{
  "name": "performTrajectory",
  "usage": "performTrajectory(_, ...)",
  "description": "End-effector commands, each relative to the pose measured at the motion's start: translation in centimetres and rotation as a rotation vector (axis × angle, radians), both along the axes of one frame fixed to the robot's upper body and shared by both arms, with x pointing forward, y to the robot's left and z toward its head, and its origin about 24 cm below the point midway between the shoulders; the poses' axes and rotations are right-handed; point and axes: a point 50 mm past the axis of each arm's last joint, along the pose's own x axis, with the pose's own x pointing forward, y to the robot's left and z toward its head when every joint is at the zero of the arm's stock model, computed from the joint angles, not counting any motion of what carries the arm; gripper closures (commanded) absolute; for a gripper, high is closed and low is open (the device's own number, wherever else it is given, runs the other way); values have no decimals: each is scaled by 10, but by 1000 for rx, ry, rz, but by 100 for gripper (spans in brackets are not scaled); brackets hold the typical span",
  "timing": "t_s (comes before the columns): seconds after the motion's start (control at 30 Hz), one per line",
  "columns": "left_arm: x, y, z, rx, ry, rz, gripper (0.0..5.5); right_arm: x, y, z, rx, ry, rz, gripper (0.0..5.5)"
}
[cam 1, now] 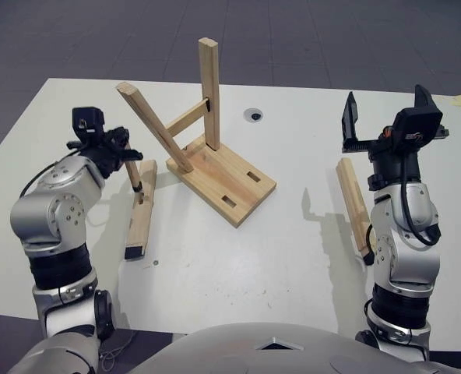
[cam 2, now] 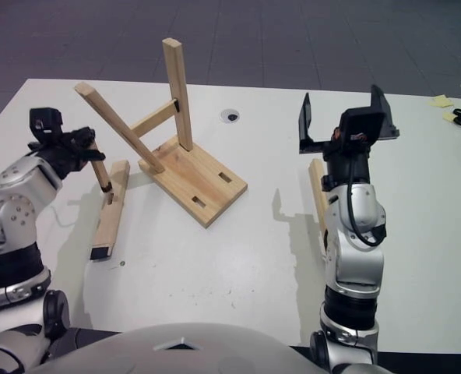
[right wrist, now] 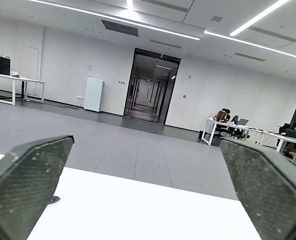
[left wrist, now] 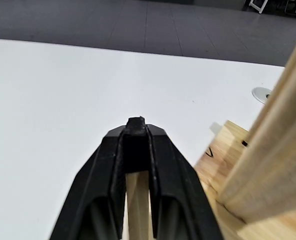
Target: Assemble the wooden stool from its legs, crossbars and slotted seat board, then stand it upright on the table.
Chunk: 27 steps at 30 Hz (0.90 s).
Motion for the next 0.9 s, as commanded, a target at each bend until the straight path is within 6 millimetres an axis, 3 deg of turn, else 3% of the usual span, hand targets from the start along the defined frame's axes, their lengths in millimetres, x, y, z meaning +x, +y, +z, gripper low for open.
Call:
performTrajectory(0.03, 13, 1, 5, 22, -60, -12, 507, 4, 4, 3, -4, -11, 23, 10)
performTrajectory(0.13, 10, -2, 1, -2, -68, -29, 507, 4, 2, 4, -7, -12, 21, 10)
performTrajectory(0.27, 7, -10, 11, -71, -159, -52, 507, 3, 2, 2, 0, -6, 15, 10)
performTrajectory(0.37, 2, -21, 0, -119, -151, -78, 507, 4, 5, 1, -2, -3, 28, 10)
performTrajectory(0.57, -26, -16, -7, -74, -84, -65, 507, 2, 5, 1, -4, 2, 28, 10)
performTrajectory(0.73, -36, -7, 4, -45, -76, -43, 507, 0, 4, 0, -4, 8, 21, 10)
performTrajectory(0.9, -47, -7, 0, -56, -9, -45, 507, 0, 3, -1, -11, 11, 14, 10)
